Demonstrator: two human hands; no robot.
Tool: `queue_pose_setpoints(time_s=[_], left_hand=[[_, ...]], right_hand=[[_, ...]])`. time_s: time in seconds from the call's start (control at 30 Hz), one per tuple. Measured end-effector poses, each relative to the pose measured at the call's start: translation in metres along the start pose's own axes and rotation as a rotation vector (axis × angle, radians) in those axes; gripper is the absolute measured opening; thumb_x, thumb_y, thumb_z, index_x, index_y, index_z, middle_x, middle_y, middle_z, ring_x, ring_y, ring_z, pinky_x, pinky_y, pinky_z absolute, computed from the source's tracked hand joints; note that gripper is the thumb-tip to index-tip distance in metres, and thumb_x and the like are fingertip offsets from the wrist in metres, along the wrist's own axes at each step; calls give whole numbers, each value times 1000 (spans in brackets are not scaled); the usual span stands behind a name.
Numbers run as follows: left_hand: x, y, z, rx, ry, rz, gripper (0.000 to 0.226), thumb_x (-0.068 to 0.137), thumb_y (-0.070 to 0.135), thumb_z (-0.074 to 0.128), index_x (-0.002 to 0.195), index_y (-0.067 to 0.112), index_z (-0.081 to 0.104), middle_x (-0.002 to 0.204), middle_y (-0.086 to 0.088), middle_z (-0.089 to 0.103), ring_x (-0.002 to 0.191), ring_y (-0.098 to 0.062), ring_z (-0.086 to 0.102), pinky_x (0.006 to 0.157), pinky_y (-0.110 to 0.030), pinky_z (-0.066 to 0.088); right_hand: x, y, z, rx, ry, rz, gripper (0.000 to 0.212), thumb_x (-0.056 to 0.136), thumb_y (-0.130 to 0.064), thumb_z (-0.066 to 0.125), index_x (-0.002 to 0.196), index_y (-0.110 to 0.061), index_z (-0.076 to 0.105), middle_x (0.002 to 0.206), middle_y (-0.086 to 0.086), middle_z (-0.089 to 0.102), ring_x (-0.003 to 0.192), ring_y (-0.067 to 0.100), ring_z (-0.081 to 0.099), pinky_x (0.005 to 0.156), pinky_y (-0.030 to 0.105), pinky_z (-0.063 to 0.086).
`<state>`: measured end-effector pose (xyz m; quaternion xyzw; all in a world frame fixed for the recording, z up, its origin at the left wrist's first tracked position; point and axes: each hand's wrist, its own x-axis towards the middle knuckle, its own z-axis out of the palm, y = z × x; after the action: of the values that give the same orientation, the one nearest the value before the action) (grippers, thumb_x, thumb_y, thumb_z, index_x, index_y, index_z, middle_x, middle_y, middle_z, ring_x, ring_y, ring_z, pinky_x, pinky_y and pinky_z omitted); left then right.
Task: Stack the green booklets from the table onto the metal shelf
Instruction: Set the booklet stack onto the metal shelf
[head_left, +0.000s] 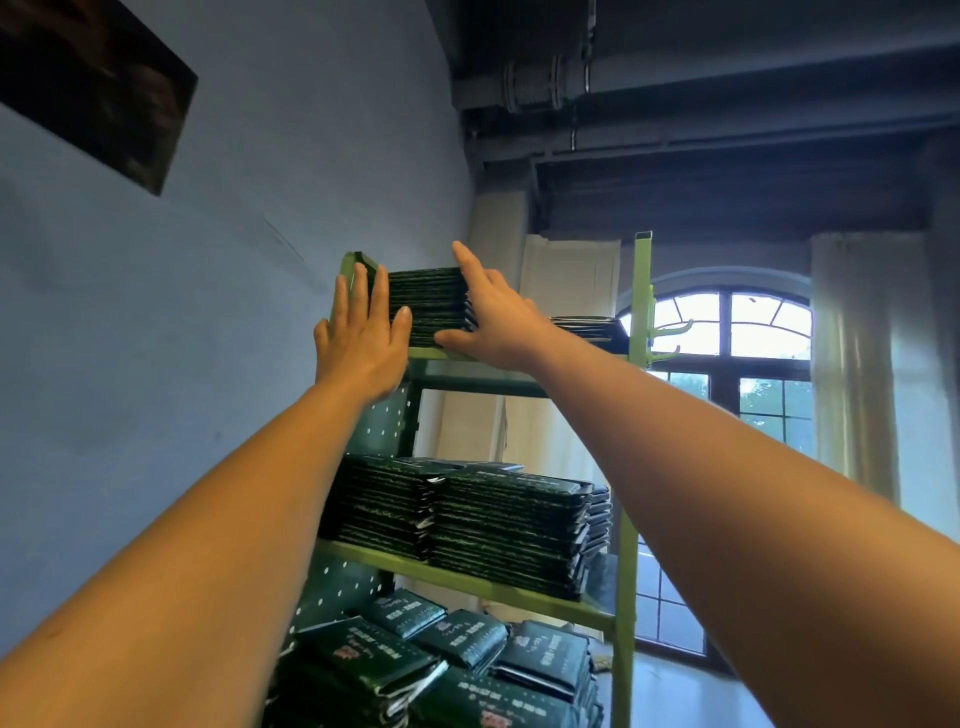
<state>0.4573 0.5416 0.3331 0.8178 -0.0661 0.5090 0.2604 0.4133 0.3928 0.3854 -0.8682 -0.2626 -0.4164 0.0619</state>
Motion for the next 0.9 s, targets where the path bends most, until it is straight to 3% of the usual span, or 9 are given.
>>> queue_pose_setpoints(time_s=[0.23,0.5,0.63,0.7,0.77,0.9], left_hand=[[-6,4,-6,40,-88,-34,60,103,43,11,152,19,-14,160,0,-21,146,-16,-20,118,-49,0],[-40,22,-34,-12,-43,183,58,104,37,23,154,19,1,162,3,-3,148,-13,-7,118,-44,4],[-71,24,-51,-21,-58,280,53,104,36,27,153,19,17,161,2,10,149,-12,1,117,-40,5],[-88,18,-58,24,-92,332,56,101,45,22,151,18,26,160,1,18,148,-13,7,117,-38,7],[-109,14,-69,80,-134,389,74,89,56,11,145,17,38,156,-1,29,145,-17,20,115,-38,14],[-153,17,-84,111,-281,506,78,82,58,6,130,16,52,139,-1,49,130,-18,39,106,-35,29]], right_hand=[[-17,-6,-5,-116,43,-14,82,92,-36,56,150,-30,-1,146,7,30,113,32,54,87,44,49],[-59,-11,-12,-278,164,-115,55,96,-29,50,145,-16,30,136,8,45,115,28,47,93,41,43],[-109,-17,-18,-177,205,-172,38,95,-21,54,131,-12,52,126,8,54,112,27,47,91,35,37],[-140,-18,-18,-148,148,-151,35,96,-23,52,129,-15,53,127,4,54,115,22,45,94,32,36],[-172,-21,-18,-104,51,-108,31,96,-26,51,126,-17,55,123,0,55,114,19,47,96,32,40],[-224,-28,-18,-72,-113,-50,17,96,-30,49,107,-23,60,101,-5,63,91,16,59,76,32,48]])
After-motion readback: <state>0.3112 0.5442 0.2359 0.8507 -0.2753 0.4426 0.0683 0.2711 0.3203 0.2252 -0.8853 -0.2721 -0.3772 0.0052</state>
